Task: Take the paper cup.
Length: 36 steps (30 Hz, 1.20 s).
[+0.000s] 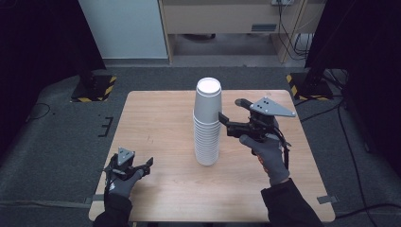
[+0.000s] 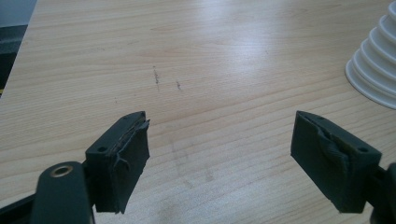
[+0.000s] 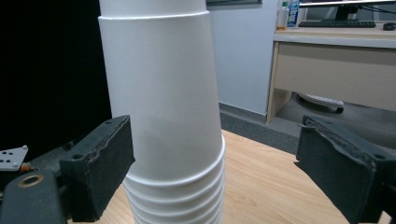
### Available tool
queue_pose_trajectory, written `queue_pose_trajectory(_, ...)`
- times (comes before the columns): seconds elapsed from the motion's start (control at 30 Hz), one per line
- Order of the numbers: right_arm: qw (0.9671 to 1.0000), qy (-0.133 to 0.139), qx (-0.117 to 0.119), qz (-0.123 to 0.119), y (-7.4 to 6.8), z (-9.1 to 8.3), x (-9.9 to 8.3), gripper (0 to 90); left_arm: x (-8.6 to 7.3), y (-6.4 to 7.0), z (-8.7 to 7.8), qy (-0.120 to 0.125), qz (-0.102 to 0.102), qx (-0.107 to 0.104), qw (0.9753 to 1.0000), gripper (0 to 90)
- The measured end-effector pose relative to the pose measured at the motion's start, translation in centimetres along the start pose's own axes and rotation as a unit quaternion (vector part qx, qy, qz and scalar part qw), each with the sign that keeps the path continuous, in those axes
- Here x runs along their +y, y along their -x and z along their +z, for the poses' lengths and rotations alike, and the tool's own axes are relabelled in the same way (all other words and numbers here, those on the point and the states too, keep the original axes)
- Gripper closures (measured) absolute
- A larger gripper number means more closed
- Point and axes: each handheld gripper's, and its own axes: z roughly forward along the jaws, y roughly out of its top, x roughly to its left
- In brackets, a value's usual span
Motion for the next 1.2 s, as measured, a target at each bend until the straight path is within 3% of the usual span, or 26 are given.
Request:
queue_pose_trajectory(0.6,0.9998,0.006,0.015,-0.008,-1.8,2.4,0.7,11.3,0.0,0.0,0.0,0.001,0.001,-0.001,1.0000,18.2)
queue_pose_trajectory(1.2,0.9999,0.000,0.008,-0.010,-2.7,5.3,0.8,10.1,0.1,0.0,0.0,0.002,0.000,-0.001,1.0000,18.2)
